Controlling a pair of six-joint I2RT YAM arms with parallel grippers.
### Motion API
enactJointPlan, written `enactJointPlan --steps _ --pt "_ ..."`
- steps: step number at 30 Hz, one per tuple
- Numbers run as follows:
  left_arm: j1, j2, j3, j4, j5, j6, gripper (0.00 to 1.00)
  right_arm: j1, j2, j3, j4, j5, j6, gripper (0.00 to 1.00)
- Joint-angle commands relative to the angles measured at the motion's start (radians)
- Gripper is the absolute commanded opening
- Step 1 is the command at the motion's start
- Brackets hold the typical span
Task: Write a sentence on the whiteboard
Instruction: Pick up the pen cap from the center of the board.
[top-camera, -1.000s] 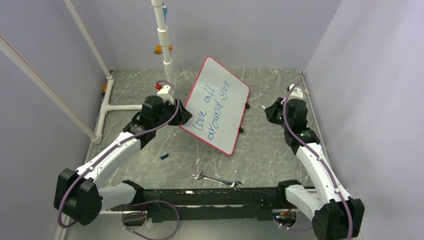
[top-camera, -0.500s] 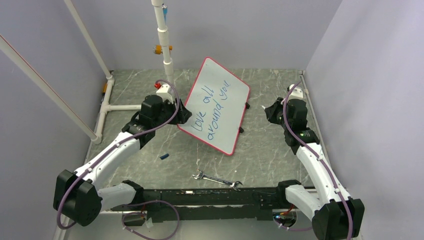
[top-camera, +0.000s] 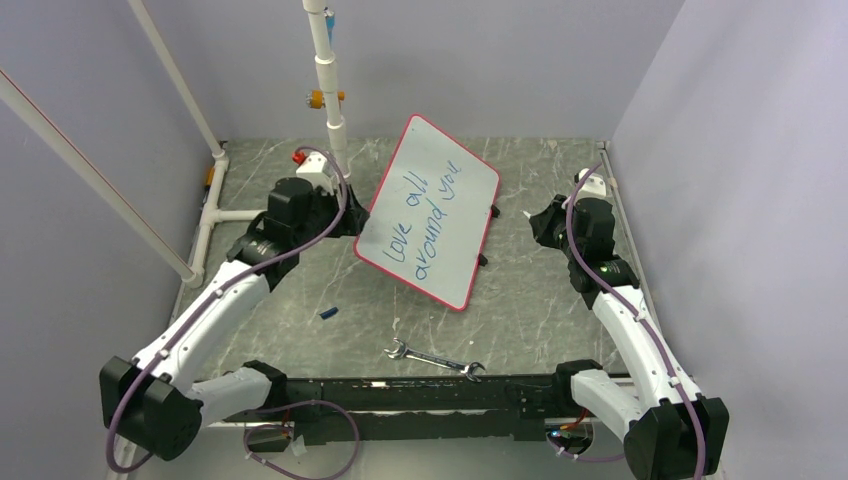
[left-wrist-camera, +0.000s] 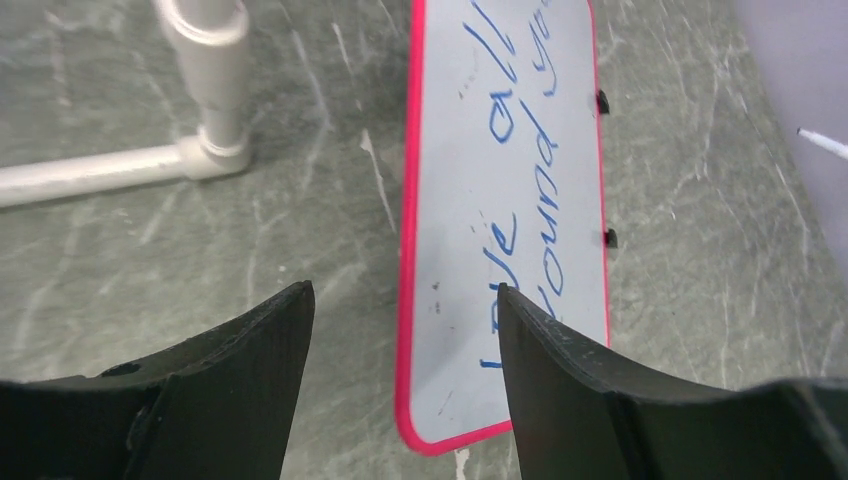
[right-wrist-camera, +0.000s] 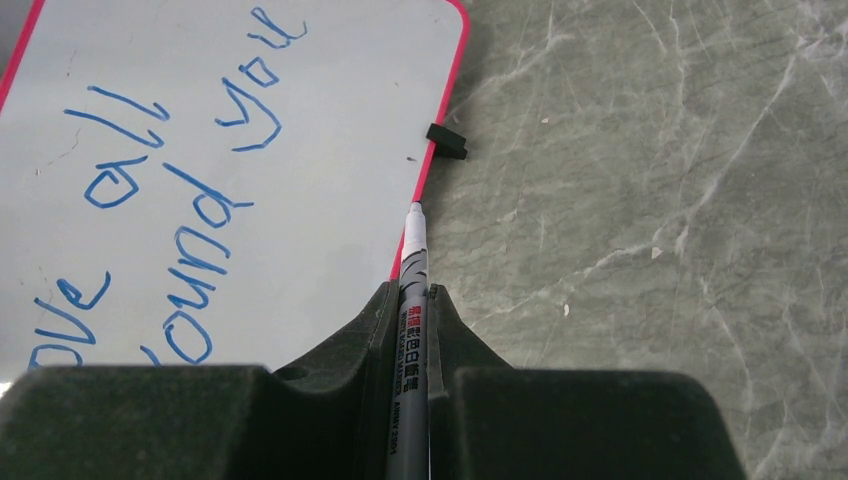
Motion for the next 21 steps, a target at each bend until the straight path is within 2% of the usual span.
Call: enactJointPlan --steps 1,9,15,21 --pt "0.024 -0.093 0.095 -0.136 -0.128 0.074 0.72 -0.002 -0.019 0.019 0.033 -0.019 -0.013 0.0" --pt "0.024 -0.261 -0.043 -0.317 -0.324 0.061 0.73 -0.001 -0.041 0.04 0.003 -0.11 0.003 0.0" --pt "0.024 -0.366 -0.183 -0.416 -0.318 0.03 0.72 -0.002 -0.064 0.062 -0.021 -0.159 0.011 0.0" --pt "0.02 -0.427 -0.376 -0.326 -0.23 -0.068 0.69 -0.002 -0.072 0.079 -0.028 -0.184 0.021 0.0"
